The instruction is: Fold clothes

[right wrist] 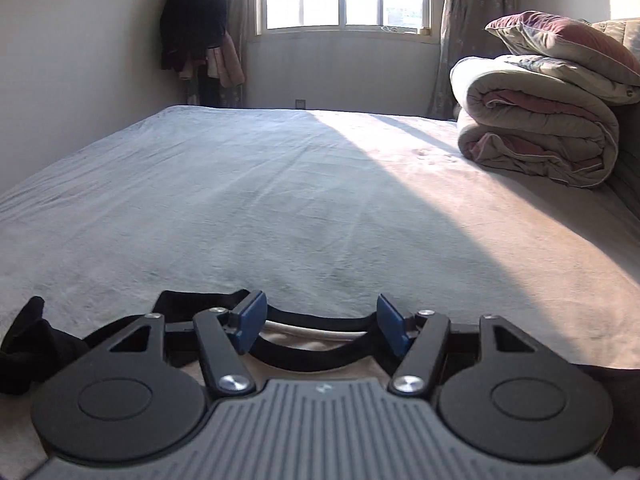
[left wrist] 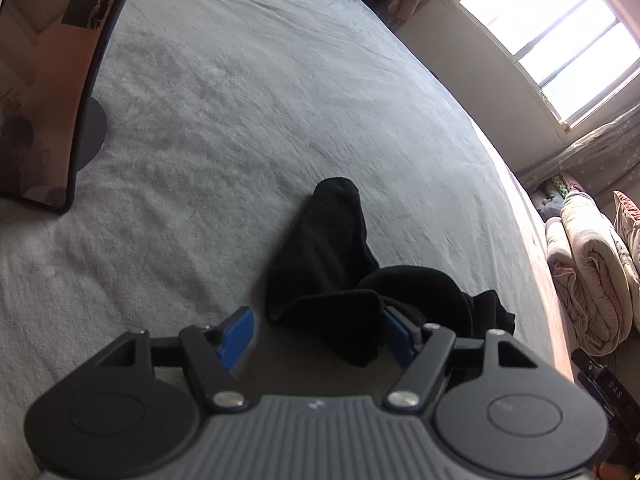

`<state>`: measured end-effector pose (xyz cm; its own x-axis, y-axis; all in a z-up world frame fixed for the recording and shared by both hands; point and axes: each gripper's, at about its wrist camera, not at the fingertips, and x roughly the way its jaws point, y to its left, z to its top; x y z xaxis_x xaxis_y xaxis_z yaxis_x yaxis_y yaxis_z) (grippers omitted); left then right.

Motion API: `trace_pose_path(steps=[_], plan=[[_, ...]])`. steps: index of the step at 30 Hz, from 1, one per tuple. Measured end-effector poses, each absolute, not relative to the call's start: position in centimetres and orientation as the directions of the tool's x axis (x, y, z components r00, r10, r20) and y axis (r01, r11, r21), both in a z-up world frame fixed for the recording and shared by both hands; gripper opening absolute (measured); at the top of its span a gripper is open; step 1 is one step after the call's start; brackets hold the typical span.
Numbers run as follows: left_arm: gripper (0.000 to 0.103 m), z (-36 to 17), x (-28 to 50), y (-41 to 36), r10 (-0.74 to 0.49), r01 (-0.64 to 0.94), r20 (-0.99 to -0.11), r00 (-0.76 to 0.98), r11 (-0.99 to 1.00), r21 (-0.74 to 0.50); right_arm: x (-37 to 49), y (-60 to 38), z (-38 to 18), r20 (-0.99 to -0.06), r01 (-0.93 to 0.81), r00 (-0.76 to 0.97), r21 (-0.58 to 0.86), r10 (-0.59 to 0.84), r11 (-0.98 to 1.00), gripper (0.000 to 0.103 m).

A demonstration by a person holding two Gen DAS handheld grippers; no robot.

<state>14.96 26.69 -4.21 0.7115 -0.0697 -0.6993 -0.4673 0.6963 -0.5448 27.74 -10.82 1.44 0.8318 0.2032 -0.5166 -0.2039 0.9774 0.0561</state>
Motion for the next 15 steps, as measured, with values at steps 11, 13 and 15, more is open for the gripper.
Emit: trace_pose_path(steps=[11, 13, 15], plan=[[0.071, -4.5, 15.2, 26.8, -0.045, -0.440, -0.701, 0.712, 0.750, -0.494, 27.2, 0.6, -3.8, -0.467, -0.546, 0.637, 0.289, 0.613, 0.787, 0.064], [0.071, -4.5, 15.3, 26.9, -0.047, -0.439, -0.701, 0.712, 0.749, -0.497, 27.0, 0.9, -4.8, -0.459, -0.582, 0.588, 0.331, 0.666, 0.742, 0.061], [0.071, -4.5, 15.3, 27.1, -0.050, -0.438, -0.700, 0.712, 0.748, -0.499, 26.8, 0.6, -5.5, -0.443, -0.604, 0.559, 0.361, 0.701, 0.710, 0.058]])
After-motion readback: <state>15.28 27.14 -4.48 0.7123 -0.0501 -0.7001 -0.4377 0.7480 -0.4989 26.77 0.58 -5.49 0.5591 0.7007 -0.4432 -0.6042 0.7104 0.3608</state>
